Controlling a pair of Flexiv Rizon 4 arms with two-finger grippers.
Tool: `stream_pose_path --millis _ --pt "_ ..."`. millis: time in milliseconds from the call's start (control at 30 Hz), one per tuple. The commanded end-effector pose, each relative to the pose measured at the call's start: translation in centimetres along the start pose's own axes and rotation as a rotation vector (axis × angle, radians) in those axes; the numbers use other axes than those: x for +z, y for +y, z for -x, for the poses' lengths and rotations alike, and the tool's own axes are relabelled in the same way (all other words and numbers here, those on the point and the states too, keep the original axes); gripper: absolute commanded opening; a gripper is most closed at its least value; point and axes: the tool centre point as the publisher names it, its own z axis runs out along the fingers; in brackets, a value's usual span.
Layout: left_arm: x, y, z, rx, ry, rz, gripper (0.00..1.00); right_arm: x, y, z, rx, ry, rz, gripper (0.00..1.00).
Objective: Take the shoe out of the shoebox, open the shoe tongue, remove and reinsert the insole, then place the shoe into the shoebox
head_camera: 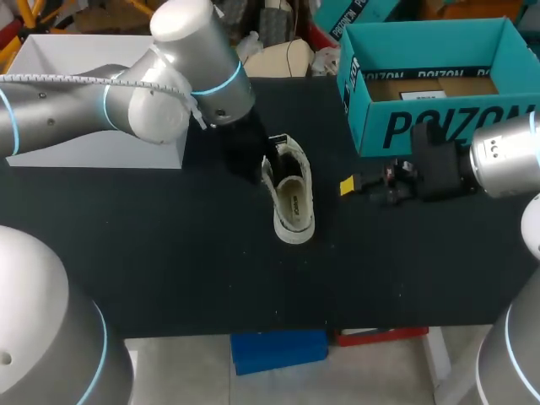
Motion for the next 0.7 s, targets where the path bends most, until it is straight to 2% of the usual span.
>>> stream_pose_path --millis 33,167,433,533,600,700 --pt "1.2 0.4 0.7 -0.026 0.055 -0.004 0.45 0.0 0.0 0.0 0.0 -0.001 -0.001 1.0" --pt "2.4 0.9 0.5 -0.029 0.092 0.044 0.42 0.0 0.0 0.0 0.0 -0.001 -0.001 1.0" --pt "3.4 0.9 0.3 -0.049 0.115 0.052 0.28 0.0 0.0 0.0 0.0 -0.001 -0.001 1.0" --pt "3.6 1.0 0.3 -0.063 0.119 0.064 0.0 0.0 0.0 0.0 0.0 -0.001 -0.001 1.0" --pt "3.6 1.1 0.2 -0.065 0.12 0.071 0.0 0.0 0.0 0.0 0.0 -0.001 -0.001 1.0" --pt "2.4 1.3 0.4 -0.073 0.114 0.071 0.0 0.0 0.0 0.0 0.0 -0.001 -0.001 1.0"
